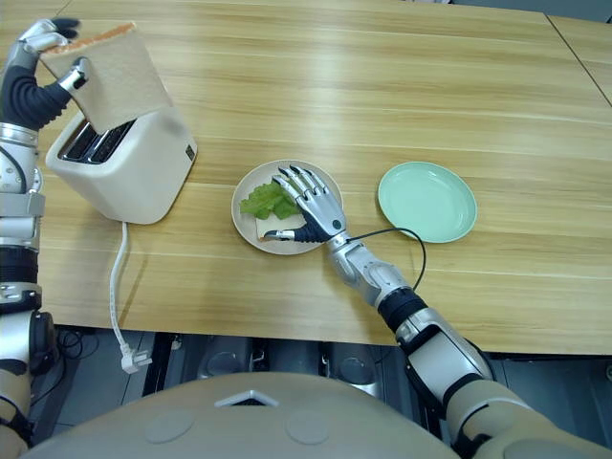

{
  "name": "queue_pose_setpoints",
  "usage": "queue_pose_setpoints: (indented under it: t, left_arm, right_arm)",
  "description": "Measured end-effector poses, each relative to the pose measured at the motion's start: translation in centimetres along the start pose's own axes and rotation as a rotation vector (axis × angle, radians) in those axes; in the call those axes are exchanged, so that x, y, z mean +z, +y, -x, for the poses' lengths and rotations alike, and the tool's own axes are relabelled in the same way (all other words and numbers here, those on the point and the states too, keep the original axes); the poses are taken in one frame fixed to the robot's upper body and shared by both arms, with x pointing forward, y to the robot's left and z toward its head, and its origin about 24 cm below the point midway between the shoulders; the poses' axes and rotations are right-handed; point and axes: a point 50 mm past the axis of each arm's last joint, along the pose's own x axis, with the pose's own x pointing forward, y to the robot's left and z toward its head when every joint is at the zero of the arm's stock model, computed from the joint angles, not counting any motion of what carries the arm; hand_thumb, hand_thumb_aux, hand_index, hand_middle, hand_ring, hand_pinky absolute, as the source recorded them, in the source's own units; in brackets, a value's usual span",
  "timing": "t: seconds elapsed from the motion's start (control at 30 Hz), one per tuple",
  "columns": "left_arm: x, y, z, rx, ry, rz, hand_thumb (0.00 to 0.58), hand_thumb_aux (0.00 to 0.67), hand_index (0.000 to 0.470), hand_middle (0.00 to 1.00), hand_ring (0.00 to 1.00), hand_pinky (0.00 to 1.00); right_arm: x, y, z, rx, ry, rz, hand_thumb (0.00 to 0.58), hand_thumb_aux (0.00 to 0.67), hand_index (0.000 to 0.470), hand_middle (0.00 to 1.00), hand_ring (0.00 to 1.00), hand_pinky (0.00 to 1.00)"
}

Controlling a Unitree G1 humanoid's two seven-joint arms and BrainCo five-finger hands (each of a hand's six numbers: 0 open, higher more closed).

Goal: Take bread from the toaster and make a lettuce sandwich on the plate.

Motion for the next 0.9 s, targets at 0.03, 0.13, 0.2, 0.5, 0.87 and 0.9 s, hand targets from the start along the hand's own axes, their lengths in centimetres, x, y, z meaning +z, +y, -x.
queue_pose_setpoints:
  t: [0.03, 0.13, 0.2, 0.5, 0.87, 0.9]
  left_arm:
    - [0.1, -0.2, 0.0, -0.009, -0.006, 0.019, 0.580, 0.670, 0.460, 1.00, 1.00, 1.00]
    - [0.4, -0.8, -0.1, -0.037, -0.025, 0.078, 0.580, 0.670, 0.460, 1.00, 1.00, 1.00]
    - [1.2, -1.7, -0.3, -0.065, -0.065, 0.131, 0.580, 0.670, 0.460, 1.00, 1.00, 1.00]
    - [3.3, -7.6, -1.1, -0.250, -0.122, 0.355, 0.580, 0.670, 0.460, 1.00, 1.00, 1.00]
    - [3.5, -16.5, -0.3, -0.474, 0.002, 0.534, 0.580, 0.670, 0.460, 1.00, 1.00, 1.00]
    - [3.3, -17.1, -0.1, -0.485, 0.023, 0.545, 0.580, 0.670, 0.460, 1.00, 1.00, 1.00]
  right_arm:
    - [-0.1, -0.1, 0.0, -0.008, 0.009, -0.006, 0.000, 0.000, 0.000, 0.00, 0.00, 0.00]
    - [-0.5, -0.7, 0.0, -0.031, 0.025, -0.011, 0.000, 0.000, 0.000, 0.00, 0.00, 0.00]
    - [-1.1, -1.2, 0.1, -0.046, 0.042, -0.003, 0.000, 0.000, 0.000, 0.00, 0.00, 0.00]
    - [-4.8, -5.4, 1.3, -0.194, 0.191, 0.003, 0.000, 0.000, 0.000, 0.00, 0.00, 0.00]
    - [-6.1, -7.5, 2.9, -0.279, 0.259, -0.002, 0.000, 0.000, 0.000, 0.00, 0.00, 0.00]
    - [-6.0, -7.5, 2.8, -0.279, 0.255, -0.003, 0.000, 0.000, 0.000, 0.00, 0.00, 0.00]
